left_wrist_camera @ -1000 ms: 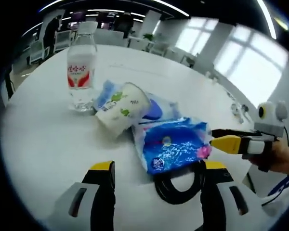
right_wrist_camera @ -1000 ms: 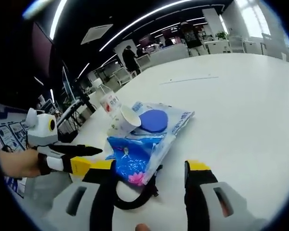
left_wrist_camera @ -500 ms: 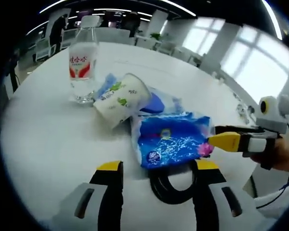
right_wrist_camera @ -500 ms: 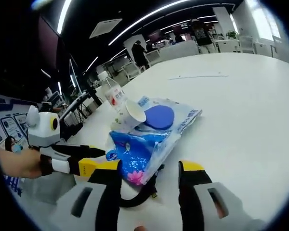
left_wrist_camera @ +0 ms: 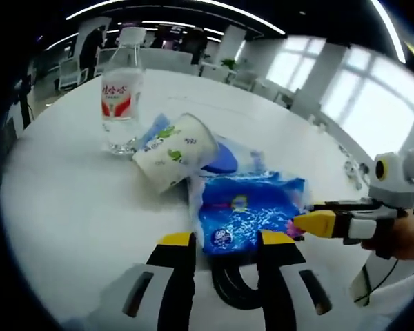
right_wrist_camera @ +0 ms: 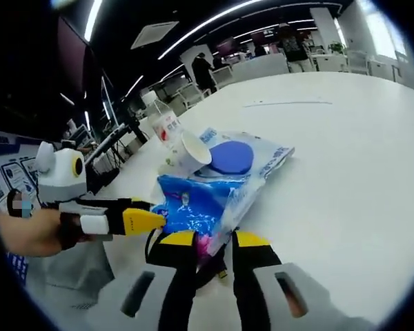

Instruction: Arrange the tabletop items into an orderly group along one side of the table until the central work area is clear of visible clutter.

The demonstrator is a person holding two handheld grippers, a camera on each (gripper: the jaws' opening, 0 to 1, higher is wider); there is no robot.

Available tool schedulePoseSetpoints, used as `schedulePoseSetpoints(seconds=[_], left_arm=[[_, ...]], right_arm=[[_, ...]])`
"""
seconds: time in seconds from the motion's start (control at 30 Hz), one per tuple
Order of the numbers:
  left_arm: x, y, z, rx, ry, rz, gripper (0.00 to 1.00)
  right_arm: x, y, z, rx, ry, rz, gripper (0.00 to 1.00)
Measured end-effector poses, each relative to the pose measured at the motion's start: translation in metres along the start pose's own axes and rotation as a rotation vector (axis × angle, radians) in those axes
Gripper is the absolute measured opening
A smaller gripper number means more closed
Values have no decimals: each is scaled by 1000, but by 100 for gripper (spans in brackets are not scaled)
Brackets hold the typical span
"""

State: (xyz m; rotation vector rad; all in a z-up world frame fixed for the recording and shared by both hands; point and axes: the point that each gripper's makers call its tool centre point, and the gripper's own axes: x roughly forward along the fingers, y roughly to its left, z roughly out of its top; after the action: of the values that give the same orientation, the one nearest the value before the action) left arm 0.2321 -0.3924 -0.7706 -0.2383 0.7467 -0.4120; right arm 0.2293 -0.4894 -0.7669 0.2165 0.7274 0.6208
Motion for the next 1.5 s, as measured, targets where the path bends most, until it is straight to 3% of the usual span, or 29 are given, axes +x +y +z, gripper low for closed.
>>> schedulePoseSetpoints(seconds=[0.13,0.27,0.6,0.87,1.13,1.5], left_arm=[[-5,2,-1,20,-5,28,5],[-8,-4,0,59,-12,26,0],[-6,-28,18,91,-48,-10,0],[6,-52,18,116,-40,-47,0],[17,-78,29,158,-46,-98,0],[30,-97,35,181,-42,-129,0]], right_arm=[[-4,-8,-1,-12,-2,-23,3],[-12,-10,-1,24,-16,-8,0],[-33,-19,3,44,-42,-15,0],[-50,-40,5,65,-59,-54,0],[-68,-58,8,115,-93,-88,0],[-83,-78,18,152,-127,-128,0]])
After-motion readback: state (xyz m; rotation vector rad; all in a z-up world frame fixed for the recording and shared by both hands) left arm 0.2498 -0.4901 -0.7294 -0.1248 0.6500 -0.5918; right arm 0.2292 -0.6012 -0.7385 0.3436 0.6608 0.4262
